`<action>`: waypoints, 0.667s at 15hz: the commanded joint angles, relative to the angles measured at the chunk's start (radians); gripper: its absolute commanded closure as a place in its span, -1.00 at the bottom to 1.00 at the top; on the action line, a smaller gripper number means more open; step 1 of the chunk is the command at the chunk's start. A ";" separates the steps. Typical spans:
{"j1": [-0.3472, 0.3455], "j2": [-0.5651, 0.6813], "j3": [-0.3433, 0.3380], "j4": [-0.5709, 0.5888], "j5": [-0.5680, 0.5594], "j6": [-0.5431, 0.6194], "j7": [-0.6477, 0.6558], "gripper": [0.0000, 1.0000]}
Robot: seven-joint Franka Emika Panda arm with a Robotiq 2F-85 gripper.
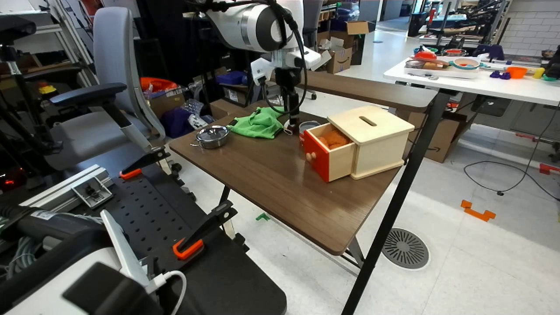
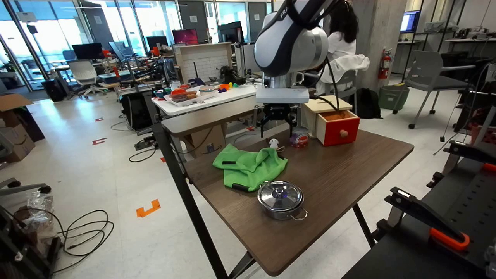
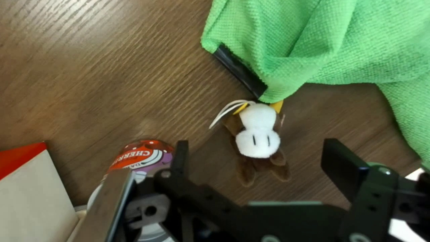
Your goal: Put the brown toy inside the drawer on the right
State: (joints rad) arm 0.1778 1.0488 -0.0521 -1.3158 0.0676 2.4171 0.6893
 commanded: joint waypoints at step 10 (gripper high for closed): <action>-0.001 0.082 -0.013 0.108 0.016 -0.024 0.024 0.47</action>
State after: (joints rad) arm 0.1748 1.1033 -0.0557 -1.2601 0.0676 2.4161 0.7052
